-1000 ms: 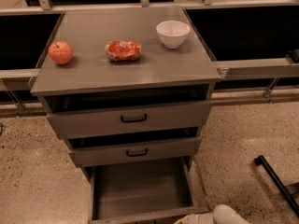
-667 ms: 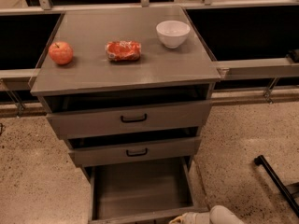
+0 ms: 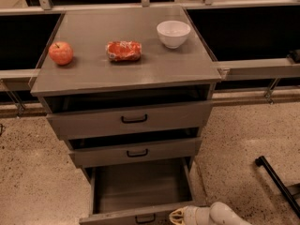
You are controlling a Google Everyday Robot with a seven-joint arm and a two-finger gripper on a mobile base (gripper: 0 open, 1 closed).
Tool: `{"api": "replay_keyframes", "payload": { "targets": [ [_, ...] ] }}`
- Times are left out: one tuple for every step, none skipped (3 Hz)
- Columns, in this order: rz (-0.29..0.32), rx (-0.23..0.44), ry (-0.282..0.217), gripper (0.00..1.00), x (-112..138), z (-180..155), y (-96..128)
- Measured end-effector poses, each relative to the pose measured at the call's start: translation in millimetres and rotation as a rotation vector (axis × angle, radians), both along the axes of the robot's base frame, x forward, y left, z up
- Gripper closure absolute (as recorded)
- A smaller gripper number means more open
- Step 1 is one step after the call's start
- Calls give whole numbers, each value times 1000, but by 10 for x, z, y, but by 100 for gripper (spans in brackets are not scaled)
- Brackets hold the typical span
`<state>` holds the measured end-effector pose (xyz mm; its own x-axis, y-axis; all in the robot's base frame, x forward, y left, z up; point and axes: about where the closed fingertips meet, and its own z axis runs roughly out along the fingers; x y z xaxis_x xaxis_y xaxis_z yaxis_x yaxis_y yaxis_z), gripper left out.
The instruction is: Close bottom drawer
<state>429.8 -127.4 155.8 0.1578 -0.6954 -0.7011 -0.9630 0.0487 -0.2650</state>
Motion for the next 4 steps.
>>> {"api": "replay_keyframes", "payload": {
  "targets": [
    [-35,19,-16,100,141,52,-15],
    [-35,19,-16,100,141,52,-14],
    [-62,40,-72,100,434,-34,105],
    [-103,66,-102,100,694,-134,124]
  ]
}}
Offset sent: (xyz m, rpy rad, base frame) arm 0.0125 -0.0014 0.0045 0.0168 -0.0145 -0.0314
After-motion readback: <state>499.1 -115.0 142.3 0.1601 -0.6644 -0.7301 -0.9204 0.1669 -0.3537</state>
